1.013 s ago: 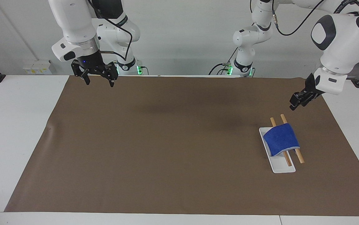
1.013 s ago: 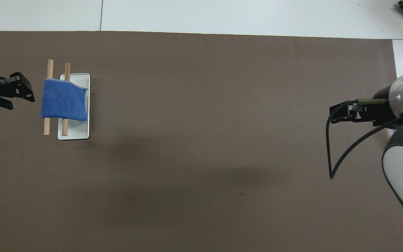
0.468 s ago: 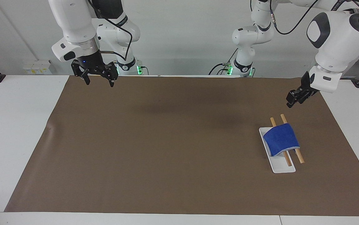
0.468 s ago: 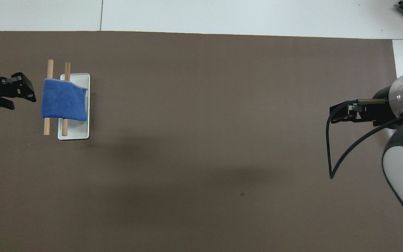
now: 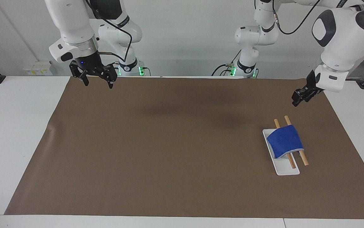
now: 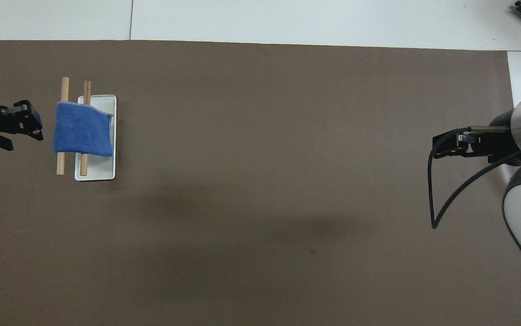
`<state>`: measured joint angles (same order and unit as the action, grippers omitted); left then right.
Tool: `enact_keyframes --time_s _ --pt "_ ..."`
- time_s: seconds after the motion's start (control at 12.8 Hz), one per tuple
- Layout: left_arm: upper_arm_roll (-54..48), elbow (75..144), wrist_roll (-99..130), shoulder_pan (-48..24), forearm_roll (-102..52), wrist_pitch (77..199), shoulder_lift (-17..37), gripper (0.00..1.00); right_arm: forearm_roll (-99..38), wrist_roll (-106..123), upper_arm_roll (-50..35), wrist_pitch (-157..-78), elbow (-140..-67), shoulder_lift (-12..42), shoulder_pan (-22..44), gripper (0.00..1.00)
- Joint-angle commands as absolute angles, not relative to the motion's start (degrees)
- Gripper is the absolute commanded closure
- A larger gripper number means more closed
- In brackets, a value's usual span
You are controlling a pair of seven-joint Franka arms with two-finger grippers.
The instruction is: Right arm passes towel to left arm to hang
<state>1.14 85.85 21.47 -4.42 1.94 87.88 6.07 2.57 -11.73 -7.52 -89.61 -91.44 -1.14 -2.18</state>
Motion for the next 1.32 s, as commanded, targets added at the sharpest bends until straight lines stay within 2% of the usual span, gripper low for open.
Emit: enact_keyframes --time_s 0.0,0.94,1.25 --pt "0.62 83.06 20.23 -4.66 2.9 85.34 6.94 0.44 1.32 -9.93 -8.0 -88.59 -91.41 -1.67 -3.25 0.0" --pt "-0.79 82.97 3.96 -1.32 2.81 86.39 5.98 0.43 1.32 -9.84 -8.09 -89.21 -91.41 -1.58 -3.34 0.0" --pt "-5.35 83.84 3.87 3.94 2.64 89.73 4.31 0.41 1.32 -9.84 -8.09 -89.21 -91.41 -1.58 -3.34 0.0"
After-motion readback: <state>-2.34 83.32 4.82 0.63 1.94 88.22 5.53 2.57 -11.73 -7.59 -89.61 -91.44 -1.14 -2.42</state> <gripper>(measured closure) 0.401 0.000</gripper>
